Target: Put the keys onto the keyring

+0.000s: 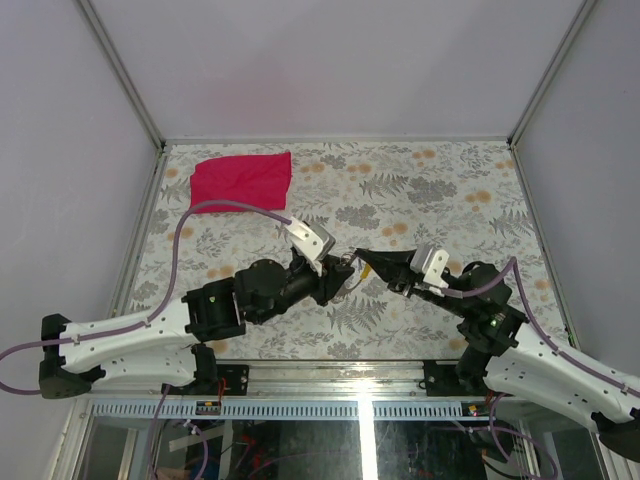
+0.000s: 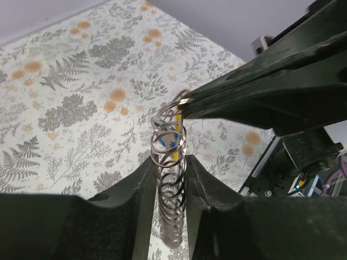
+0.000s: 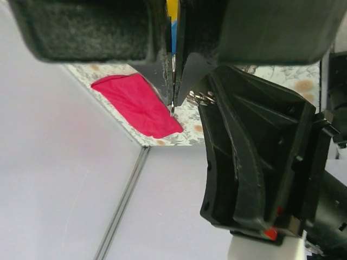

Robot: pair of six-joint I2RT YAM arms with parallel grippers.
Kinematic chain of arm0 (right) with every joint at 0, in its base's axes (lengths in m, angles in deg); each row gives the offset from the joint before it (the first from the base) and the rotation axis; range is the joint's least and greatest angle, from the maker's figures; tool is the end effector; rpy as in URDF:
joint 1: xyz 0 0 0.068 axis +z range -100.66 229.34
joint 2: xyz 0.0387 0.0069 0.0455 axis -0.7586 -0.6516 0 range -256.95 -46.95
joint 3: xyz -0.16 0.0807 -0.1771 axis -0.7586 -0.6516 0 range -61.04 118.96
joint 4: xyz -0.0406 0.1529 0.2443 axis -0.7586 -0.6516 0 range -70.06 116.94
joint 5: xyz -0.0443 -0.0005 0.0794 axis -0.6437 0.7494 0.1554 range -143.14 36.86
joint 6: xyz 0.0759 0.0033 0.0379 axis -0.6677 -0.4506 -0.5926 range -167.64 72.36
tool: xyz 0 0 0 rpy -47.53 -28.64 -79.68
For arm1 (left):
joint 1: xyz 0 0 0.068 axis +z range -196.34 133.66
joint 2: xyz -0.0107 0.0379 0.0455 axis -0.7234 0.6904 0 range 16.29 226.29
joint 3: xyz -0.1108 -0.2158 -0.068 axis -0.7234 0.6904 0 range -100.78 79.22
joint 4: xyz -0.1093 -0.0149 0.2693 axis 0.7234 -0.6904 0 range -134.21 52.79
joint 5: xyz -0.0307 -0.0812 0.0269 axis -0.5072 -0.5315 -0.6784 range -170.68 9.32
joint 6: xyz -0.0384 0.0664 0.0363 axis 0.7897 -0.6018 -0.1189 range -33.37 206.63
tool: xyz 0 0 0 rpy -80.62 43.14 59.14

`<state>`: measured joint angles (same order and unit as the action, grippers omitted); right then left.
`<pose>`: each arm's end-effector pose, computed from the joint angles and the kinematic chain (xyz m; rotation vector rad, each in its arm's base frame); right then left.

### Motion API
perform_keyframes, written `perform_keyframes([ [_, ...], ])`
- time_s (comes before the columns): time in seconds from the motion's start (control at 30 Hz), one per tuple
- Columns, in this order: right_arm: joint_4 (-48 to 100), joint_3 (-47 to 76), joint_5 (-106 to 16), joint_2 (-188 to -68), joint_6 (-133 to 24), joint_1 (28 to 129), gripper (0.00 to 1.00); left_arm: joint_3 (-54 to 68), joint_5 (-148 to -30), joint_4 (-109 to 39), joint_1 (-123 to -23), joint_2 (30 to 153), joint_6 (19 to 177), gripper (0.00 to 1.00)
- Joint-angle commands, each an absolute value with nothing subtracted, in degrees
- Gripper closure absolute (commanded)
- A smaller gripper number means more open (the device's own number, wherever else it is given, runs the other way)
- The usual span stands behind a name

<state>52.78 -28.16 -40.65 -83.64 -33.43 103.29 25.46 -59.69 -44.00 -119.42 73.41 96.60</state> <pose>0.1291 0.2047 0.3550 -0.8422 0.8937 0.7359 0.1156 -0.2881 0.3354 0.6937 1.6552 -0.7380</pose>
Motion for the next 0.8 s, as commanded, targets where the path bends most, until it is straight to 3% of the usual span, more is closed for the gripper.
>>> perform_keyframes([
  [0.0,61.23,-28.08,-42.87,-84.57,-40.19,103.48,1.0,25.99,-62.22,-37.25,-119.32,71.92,93.93,0.71],
  [0.27,61.12,-27.05,-43.44,-84.39,-40.06,103.52,1.0,25.44,-66.75,-35.96,-119.34,71.54,91.85,0.48],
  [0.77,63.89,-29.43,-44.73,-84.91,-39.32,103.48,1.0,22.09,-66.82,-41.41,-119.34,67.11,88.45,0.22],
])
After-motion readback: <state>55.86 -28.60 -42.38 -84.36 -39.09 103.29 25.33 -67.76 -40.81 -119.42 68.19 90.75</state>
